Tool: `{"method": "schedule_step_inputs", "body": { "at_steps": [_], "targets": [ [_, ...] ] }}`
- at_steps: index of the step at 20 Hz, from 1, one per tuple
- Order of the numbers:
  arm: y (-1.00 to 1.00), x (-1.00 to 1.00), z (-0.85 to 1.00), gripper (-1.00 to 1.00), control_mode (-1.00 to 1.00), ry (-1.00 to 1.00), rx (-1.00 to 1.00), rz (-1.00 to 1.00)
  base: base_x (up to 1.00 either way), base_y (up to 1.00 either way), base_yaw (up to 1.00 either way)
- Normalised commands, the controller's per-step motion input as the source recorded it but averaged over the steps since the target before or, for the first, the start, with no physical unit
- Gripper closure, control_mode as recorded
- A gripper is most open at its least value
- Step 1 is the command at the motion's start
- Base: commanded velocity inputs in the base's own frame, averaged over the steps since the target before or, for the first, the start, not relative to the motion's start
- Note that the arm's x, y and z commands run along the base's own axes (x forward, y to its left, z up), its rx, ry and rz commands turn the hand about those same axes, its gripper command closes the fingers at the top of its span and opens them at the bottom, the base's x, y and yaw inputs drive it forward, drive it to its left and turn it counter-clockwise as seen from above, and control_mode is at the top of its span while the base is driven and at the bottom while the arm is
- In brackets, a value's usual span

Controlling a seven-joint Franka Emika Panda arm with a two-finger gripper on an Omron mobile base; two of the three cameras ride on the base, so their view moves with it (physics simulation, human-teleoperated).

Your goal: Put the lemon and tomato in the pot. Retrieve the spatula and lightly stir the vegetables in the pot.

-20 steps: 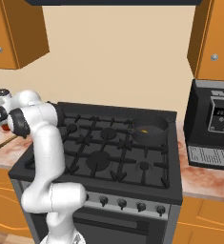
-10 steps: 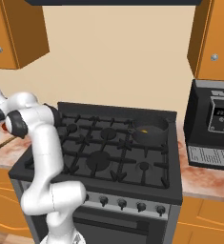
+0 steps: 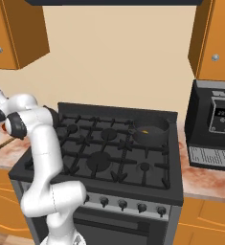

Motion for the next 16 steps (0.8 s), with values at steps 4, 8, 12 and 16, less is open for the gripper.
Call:
{"method": "schedule_step_inputs", "body": {
  "at_steps": [4,8,12,16],
  "targets": [
    [0.14,0.36,-0.02,-1.00,-1.00,0.01,0.00,0.00,0.00,0.00,0.00],
    [0.13,0.22,-0.06,-1.00,-1.00,0.07,0.00,0.00,0.00,0.00,0.00],
    [0.07,0.02,-0.08,-1.00,-1.00,0.06,0.00,0.00,0.00,0.00,0.00],
    [0.00,0.00,-0.22,-1.00,-1.00,0.11,0.00,0.00,0.00,0.00,0.00]
  ]
}}
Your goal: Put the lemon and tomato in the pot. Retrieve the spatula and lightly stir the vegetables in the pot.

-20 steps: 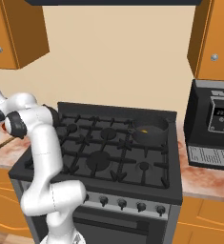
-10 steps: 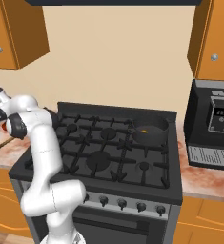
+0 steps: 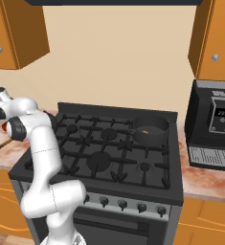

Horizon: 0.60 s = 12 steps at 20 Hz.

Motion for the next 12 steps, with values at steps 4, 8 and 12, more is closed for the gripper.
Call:
{"method": "schedule_step_inputs", "body": {
  "at_steps": [4,8,12],
  "targets": [
    [0.06,0.00,-0.29,-1.00,-1.00,0.09,0.00,0.00,0.00,0.00,0.00],
    [0.05,0.00,-0.25,-1.00,-1.00,0.01,0.00,0.00,0.00,0.00,0.00],
    [0.06,0.00,-0.18,-1.00,-1.00,0.00,0.00,0.00,0.00,0.00,0.00]
  ]
}}
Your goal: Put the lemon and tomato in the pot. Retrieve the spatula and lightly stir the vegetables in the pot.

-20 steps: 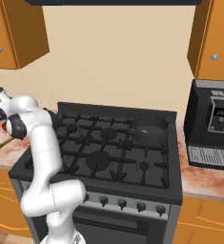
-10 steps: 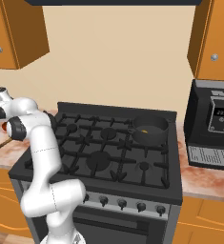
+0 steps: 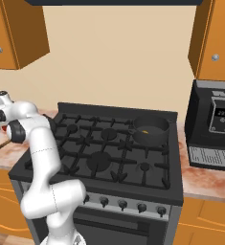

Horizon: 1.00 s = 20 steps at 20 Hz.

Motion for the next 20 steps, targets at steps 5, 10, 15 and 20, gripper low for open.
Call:
{"method": "schedule_step_inputs", "body": {
  "at_steps": [5,10,15,20],
  "targets": [
    [0.13,0.09,-0.07,-1.00,-1.00,0.00,0.00,0.00,0.00,0.00,0.00],
    [0.05,0.06,-0.15,-1.00,-1.00,0.00,0.00,0.00,0.00,0.00,0.00],
    [0.00,0.00,0.00,-1.00,-1.00,0.00,0.00,0.00,0.00,0.00,0.00],
    [0.00,0.00,0.00,1.00,-1.00,0.00,0.00,0.00,0.00,0.00,0.00]
  ]
}}
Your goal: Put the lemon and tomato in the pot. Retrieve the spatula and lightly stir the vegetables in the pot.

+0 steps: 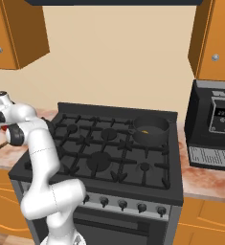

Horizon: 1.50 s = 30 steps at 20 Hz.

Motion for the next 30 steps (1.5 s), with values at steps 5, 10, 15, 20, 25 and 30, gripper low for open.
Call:
{"method": "schedule_step_inputs", "body": {
  "at_steps": [5,10,15,20,25,30],
  "targets": [
    [0.00,0.00,0.00,1.00,-1.00,0.00,0.00,0.00,0.00,0.00,0.00],
    [0.00,-0.42,0.00,1.00,-1.00,-0.13,0.00,0.00,0.00,0.00,0.00],
    [0.00,-1.00,0.12,1.00,-1.00,-0.31,0.00,0.00,0.00,0.00,0.00],
    [-0.06,-0.99,0.35,1.00,-1.00,-0.38,0.00,0.00,0.00,0.00,0.00],
    [-0.23,-0.70,0.75,1.00,-1.00,-0.29,0.00,0.00,0.00,0.00,0.00],
    [-0.57,-0.32,0.82,1.00,-1.00,-0.20,0.03,-0.04,0.00,0.00,0.00]
  ]
}}
